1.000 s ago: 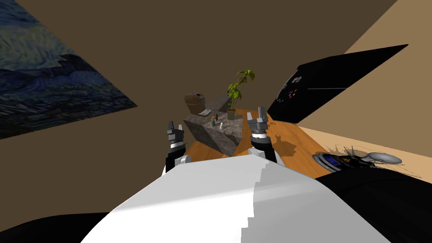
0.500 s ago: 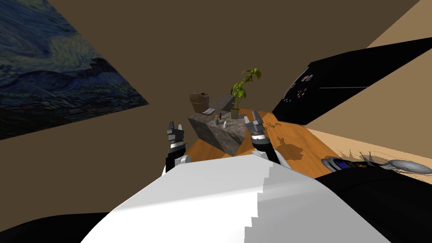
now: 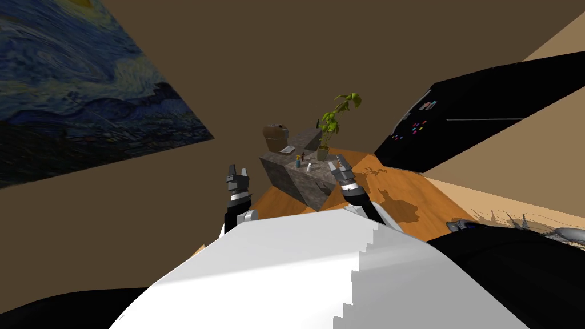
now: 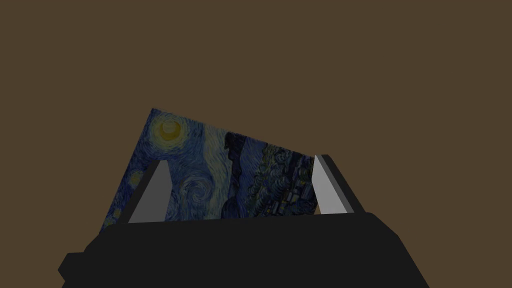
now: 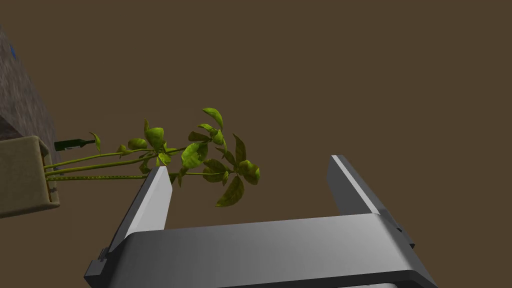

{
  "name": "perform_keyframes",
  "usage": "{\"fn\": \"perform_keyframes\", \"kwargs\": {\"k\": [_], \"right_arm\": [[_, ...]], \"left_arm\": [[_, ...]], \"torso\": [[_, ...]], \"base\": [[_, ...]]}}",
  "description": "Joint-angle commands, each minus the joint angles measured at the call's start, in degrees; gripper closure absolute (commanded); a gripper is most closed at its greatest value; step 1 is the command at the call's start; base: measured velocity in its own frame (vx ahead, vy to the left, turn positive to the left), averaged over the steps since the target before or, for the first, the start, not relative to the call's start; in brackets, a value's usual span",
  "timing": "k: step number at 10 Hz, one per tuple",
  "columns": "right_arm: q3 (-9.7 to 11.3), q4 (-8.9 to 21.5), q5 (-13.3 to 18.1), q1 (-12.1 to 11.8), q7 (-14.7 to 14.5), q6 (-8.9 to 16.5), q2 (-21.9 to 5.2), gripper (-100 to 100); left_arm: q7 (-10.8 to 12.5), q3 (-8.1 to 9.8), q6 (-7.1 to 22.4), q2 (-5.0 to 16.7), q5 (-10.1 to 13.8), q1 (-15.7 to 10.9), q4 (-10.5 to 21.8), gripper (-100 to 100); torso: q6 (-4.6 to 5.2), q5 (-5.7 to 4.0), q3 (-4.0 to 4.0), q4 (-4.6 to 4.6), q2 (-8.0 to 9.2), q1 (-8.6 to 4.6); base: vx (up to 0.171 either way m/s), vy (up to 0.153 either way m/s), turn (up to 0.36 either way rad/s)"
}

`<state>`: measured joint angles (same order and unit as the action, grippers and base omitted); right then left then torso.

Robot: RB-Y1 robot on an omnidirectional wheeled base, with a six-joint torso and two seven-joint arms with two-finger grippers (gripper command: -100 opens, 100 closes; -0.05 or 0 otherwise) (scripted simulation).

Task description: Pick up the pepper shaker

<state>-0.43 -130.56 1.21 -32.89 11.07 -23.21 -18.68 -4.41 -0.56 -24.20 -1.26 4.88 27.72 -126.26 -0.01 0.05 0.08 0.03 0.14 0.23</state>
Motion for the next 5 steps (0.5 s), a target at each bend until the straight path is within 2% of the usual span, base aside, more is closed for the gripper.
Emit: {"fn": "perform_keyframes", "kwargs": {"k": [1,3,4,5], "right_arm": [[0.06,1.75,-0.76,-0.68,0.95,0.93,-2.86,-100],[0.14,2.92,-1.25,-1.09,1.56,1.69,-6.13,-100],[0.14,2.92,-1.25,-1.09,1.56,1.69,-6.87,-100],[0.26,4.17,-1.71,-1.50,2.18,2.46,-9.13,-100]], "left_arm": [[0.00,0.00,0.00,0.00,0.00,0.00,0.00,0],[0.00,0.00,0.00,0.00,0.00,0.00,0.00,0],[0.00,0.00,0.00,0.00,0.00,0.00,0.00,0],[0.00,0.01,0.00,0.00,0.00,0.01,0.00,0]], "torso": [[0.00,0.00,0.00,0.00,0.00,0.00],[0.02,0.00,0.01,0.01,0.02,-0.01],[0.00,0.00,0.02,0.01,0.05,-0.01],[0.03,-0.01,0.01,0.01,0.02,-0.07]], "base": [[-0.046,0.085,0.187],[-0.041,0.067,0.087],[-0.032,0.048,0.050],[-0.018,0.059,0.123]]}}
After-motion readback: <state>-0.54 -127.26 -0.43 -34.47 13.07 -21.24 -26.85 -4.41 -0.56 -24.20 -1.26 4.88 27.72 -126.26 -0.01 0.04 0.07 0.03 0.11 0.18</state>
